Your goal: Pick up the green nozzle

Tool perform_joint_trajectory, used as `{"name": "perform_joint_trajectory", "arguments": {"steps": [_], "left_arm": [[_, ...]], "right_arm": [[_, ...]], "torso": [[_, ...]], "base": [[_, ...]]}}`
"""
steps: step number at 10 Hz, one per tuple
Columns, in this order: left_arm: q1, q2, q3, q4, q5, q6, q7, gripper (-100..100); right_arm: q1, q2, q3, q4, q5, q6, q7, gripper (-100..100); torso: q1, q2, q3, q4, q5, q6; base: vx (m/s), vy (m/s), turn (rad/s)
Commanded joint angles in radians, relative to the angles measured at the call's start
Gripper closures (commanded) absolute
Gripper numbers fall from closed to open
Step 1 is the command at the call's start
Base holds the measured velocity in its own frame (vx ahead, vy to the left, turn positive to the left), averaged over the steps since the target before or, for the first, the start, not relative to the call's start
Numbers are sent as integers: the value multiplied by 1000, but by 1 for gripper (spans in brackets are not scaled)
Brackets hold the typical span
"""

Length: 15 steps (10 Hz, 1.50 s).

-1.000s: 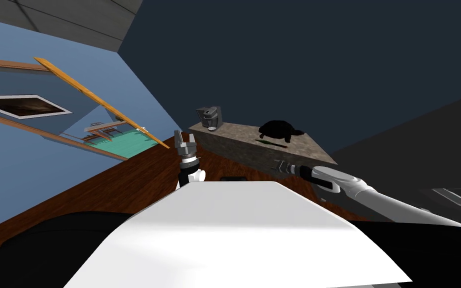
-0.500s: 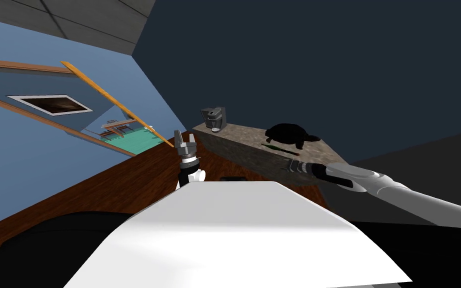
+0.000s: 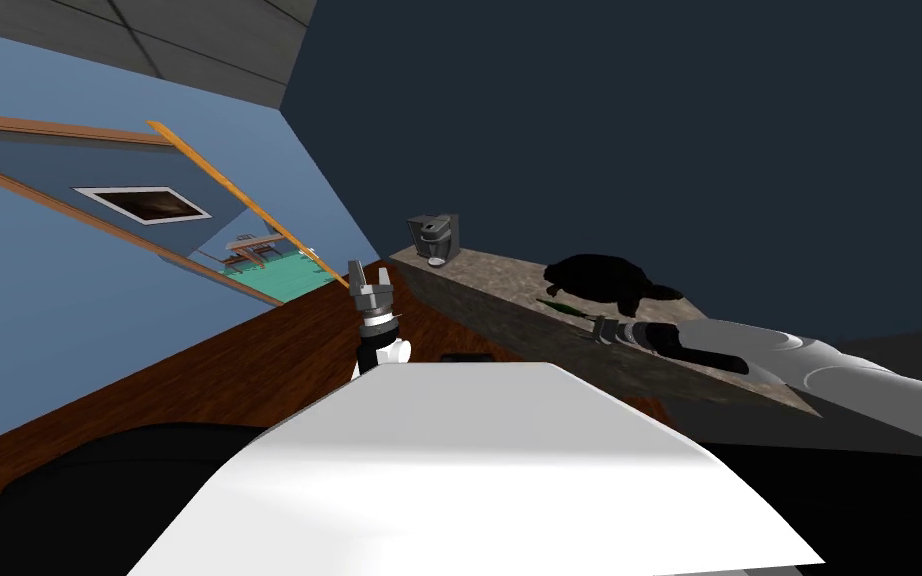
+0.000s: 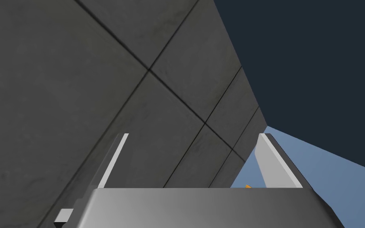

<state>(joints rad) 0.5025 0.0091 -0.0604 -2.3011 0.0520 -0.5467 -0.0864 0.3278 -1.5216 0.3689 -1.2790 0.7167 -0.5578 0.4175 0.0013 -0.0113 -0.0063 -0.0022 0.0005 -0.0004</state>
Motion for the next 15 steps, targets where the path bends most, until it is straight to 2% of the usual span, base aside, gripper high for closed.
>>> {"name": "perform_joint_trajectory", "arguments": {"steps": [1, 2, 4, 6, 8, 9, 10, 13, 14, 15], "left_arm": [[0, 0, 0, 0, 0, 0, 0, 0], [0, 0, 0, 0, 0, 0, 0, 0], [0, 0, 0, 0, 0, 0, 0, 0], [0, 0, 0, 0, 0, 0, 0, 0], [0, 0, 0, 0, 0, 0, 0, 0], [0, 0, 0, 0, 0, 0, 0, 0], [0, 0, 0, 0, 0, 0, 0, 0], [0, 0, 0, 0, 0, 0, 0, 0], [0, 0, 0, 0, 0, 0, 0, 0], [0, 0, 0, 0, 0, 0, 0, 0]], "right_arm": [[6, -43, 15, 39, 10, -8, 9, -100], [6, -43, 15, 39, 10, -8, 9, -100], [17, -67, 46, 73, 25, -15, 15, -100], [36, -72, 81, 92, 37, -24, 18, -100], [35, -75, 77, 87, 35, -20, 16, -100], [32, -74, 79, 91, 37, -24, 16, 0], [29, -47, 90, 110, 41, -9, 8, -100], [24, -8, 106, 139, 47, 14, -3, -100], [28, -22, 101, 125, 44, 11, -4, -100], [27, -20, 102, 128, 45, 12, -5, 100]], "torso": [[0, 0, 0, 0, 0, 0], [1, -3, -2, -1, 0, 0], [2, 0, 0, 0, 0, 0], [-1, 1, 0, 0, -1, 1], [1, 6, 3, 1, 0, 1], [1, 9, 5, 2, 0, 1], [1, 11, 6, 2, 0, 1], [-1, 16, 9, 3, -1, 1], [-3, 16, 9, 3, -3, 1], [-4, 14, 7, 3, -4, 2]], "base": [[241, 6, 179], [182, 19, 47], [158, -3, 121], [161, -20, 94], [49, 4, 11], [7, 0, 2], [-23, -8, 236], [-53, -30, 166], [-25, -10, 27], [-7, 2, -12]]}}
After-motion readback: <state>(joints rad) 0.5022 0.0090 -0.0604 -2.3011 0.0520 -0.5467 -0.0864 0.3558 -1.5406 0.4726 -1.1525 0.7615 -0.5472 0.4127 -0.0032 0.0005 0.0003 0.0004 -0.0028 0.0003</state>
